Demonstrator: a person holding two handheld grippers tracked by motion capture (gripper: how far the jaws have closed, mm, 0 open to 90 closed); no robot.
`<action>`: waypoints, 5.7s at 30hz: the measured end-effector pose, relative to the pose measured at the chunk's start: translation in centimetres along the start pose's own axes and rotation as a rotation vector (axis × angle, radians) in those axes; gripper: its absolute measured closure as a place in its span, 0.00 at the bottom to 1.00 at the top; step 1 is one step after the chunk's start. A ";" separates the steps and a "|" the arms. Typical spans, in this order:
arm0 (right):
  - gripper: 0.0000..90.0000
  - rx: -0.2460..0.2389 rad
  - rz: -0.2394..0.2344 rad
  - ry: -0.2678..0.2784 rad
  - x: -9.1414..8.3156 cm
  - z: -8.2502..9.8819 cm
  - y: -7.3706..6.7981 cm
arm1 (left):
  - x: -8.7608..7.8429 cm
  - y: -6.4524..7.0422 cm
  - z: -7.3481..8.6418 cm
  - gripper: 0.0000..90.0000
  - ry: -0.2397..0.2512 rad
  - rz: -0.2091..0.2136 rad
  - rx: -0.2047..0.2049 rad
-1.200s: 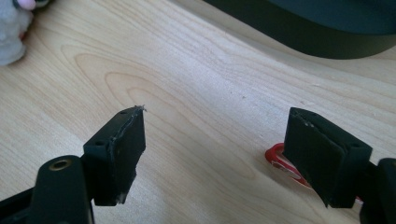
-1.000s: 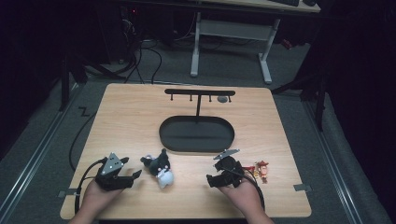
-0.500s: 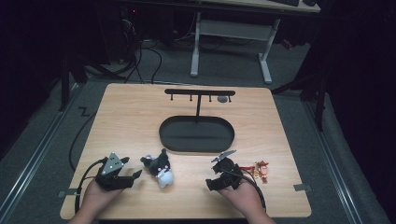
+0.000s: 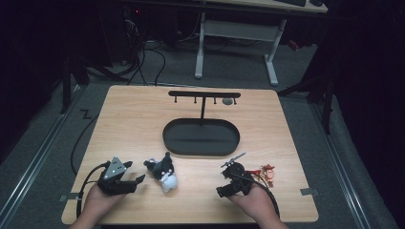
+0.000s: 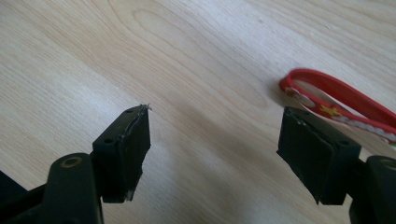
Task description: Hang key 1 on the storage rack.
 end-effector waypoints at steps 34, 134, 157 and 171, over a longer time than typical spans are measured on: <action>0.35 0.156 0.076 -0.072 -3.5 5.2 7.8 | 0.4 0.4 0.2 0.31 -0.021 0.025 0.005; 0.63 0.235 0.119 -0.136 -1.0 3.6 13.5 | 0.6 0.7 0.4 0.31 -0.034 0.046 0.016; 0.64 0.167 0.102 -0.074 -7.9 0.1 12.0 | 0.6 0.9 0.4 0.31 -0.037 0.053 0.016; 0.64 0.128 0.126 -0.041 -11.4 -2.5 11.7 | 0.6 0.9 0.3 0.31 -0.033 0.053 0.019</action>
Point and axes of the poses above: each handheld gripper's, and its own axes: x roughly forward along the jaws, z roughly out of its underside, y roughly to its right, the point moved 7 cm from there along x, roughly forward along the jaws, and after that the axes turned 14 degrees about z, right-handed, at the moved point
